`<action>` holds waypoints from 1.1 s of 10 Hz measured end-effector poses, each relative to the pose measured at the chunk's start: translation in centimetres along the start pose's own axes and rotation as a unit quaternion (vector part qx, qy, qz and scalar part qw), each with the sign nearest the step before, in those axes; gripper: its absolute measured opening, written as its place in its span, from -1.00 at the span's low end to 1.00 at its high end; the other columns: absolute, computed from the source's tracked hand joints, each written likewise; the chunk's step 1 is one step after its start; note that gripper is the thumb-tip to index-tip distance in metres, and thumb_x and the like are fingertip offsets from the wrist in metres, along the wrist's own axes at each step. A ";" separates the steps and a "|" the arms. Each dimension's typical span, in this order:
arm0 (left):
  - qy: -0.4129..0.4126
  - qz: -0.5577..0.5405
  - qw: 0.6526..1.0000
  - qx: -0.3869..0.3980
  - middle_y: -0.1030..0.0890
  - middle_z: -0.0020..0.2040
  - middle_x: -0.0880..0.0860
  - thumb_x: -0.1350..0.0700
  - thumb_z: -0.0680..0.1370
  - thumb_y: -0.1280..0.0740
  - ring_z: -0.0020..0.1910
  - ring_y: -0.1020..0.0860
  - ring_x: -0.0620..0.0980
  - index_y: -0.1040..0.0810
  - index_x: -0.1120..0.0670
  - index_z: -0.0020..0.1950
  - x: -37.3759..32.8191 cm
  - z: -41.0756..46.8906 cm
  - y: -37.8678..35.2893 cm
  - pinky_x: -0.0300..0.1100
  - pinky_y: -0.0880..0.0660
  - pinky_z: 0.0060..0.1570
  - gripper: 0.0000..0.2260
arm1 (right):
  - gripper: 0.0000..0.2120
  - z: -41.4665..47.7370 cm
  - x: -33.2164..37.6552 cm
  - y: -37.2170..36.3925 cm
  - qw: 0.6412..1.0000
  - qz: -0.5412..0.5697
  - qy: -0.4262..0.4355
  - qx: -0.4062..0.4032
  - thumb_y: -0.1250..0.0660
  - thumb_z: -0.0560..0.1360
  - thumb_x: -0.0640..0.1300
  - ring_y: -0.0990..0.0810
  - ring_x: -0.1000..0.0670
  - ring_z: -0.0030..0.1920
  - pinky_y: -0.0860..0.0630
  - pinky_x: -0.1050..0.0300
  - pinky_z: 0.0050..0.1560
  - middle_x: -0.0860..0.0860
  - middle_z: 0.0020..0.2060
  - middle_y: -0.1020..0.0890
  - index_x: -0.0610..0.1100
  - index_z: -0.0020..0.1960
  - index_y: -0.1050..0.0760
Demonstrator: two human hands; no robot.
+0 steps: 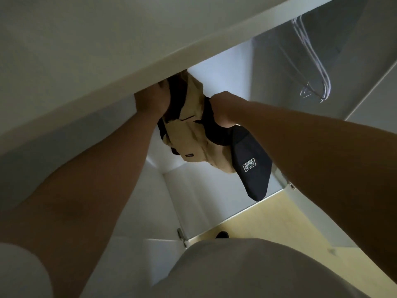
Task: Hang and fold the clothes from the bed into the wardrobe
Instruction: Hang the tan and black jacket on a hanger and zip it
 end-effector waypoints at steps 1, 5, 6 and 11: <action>-0.028 -0.039 0.999 0.000 -0.61 0.23 0.11 -0.04 0.66 -0.20 0.21 -0.54 0.00 -0.55 0.16 0.30 -0.3 -1.4 0.9 -0.29 -0.42 0.17 -0.65 | -0.87 -1.0 3.6 -1.4 0.998 0.003 0.066 0.002 -0.18 0.61 -0.26 -0.48 -0.02 -0.22 -0.46 0.16 -0.13 -0.06 -0.21 -0.50 -0.24 0.01 -0.51; 0.177 0.052 0.977 0.103 -0.61 0.19 0.13 -0.27 0.49 -0.36 0.14 -0.57 0.15 -0.55 0.12 0.29 11.9 -4.7 8.2 -0.11 -0.45 0.00 -0.45 | -0.78 -3.0 20.0 -7.4 0.976 0.005 0.214 0.049 -0.29 0.56 -0.17 -0.59 -0.17 0.12 -0.40 0.04 -0.14 -0.14 0.11 -0.61 -0.18 0.17 -0.56; 0.194 0.090 0.966 0.143 -0.57 0.19 0.17 -0.19 0.52 -0.37 0.14 -0.55 0.19 -0.53 0.17 0.20 13.4 -4.9 9.5 -0.08 -0.43 -0.02 -0.53 | -0.74 -2.5 22.9 -8.3 0.972 0.016 0.222 0.073 -0.24 0.60 -0.17 -0.57 -0.16 0.19 -0.46 0.03 -0.05 -0.14 0.19 -0.59 -0.18 0.24 -0.53; 0.254 0.307 0.914 0.072 -0.41 0.42 0.23 0.13 0.66 -0.19 0.40 -0.38 0.24 -0.44 0.21 0.35 11.7 -5.8 12.4 0.05 -0.33 0.37 -0.71 | -0.68 -4.4 25.6 -11.2 0.954 0.115 0.250 0.119 -0.13 0.66 0.05 -0.61 -0.09 0.05 -0.51 0.00 0.10 -0.10 0.08 -0.61 -0.13 0.21 -0.51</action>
Point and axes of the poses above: each hand's wrist, its own z-axis towards the middle knuckle, its own y-axis out of the back of the hand, x = y × z, the point moved 7 cm from there along z, towards the middle knuckle
